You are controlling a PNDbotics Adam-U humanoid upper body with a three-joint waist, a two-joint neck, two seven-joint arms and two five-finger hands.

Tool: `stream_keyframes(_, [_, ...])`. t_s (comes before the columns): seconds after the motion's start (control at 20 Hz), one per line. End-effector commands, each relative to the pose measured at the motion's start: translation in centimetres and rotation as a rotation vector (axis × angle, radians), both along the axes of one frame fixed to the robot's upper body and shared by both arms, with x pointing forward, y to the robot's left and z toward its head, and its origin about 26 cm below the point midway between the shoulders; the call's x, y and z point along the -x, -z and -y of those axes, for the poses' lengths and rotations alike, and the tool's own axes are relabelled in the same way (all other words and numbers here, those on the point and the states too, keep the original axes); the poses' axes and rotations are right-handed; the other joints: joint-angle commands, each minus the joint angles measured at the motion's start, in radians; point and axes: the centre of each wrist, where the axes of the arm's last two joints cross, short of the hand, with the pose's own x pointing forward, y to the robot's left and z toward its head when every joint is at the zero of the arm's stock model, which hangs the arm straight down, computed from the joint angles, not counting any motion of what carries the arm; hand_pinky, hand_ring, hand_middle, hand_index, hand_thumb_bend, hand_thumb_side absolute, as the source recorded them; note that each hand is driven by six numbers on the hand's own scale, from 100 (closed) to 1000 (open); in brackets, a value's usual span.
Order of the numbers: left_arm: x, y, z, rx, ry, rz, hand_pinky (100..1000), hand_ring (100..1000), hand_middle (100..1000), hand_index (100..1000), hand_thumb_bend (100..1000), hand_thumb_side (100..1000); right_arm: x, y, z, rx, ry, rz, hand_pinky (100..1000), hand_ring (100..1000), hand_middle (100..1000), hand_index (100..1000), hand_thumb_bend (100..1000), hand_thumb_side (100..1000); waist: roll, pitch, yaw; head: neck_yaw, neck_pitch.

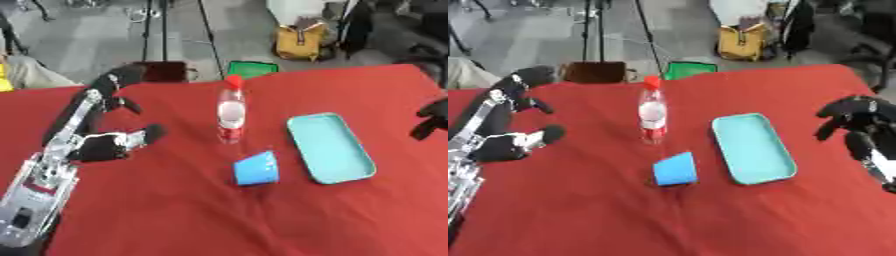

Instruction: Pick up objects on the table and place them in the box.

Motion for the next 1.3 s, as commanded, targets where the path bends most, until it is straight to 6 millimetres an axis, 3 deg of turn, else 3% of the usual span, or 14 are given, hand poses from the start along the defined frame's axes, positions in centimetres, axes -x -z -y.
stream_keyframes(0.05, [0.1, -1.0, -0.1, -0.018, 0.003, 0.029, 605, 908, 871, 906, 705, 389, 0.0, -1.0, 0.4, 0.095, -0.072, 0.144, 615, 563, 693, 769, 199, 486, -0.003, -0.01, -0.002, 0.002, -0.007])
stream_keyframes(0.7, [0.1, -1.0, -0.1, -0.02, -0.003, 0.023, 609, 909, 870, 906, 704, 400, 0.0, -1.0, 0.4, 0.094, -0.071, 0.143, 614, 563, 693, 769, 200, 486, -0.002, -0.01, -0.003, 0.003, -0.009])
stream_keyframes(0.95, [-0.2, -1.5, 0.1, -0.086, -0.026, 0.004, 615, 910, 875, 912, 772, 403, 0.0, -0.9, 0.4, 0.097, -0.075, 0.142, 614, 563, 693, 769, 199, 487, -0.003, -0.011, -0.002, 0.006, -0.009])
stream_keyframes(1.3, [-4.1, -0.6, -0.8, -0.212, -0.074, -0.108, 632, 924, 903, 933, 883, 447, -0.1, -0.8, 0.1, 0.095, -0.085, 0.145, 615, 563, 693, 769, 198, 487, -0.012, -0.01, -0.012, 0.012, -0.013])
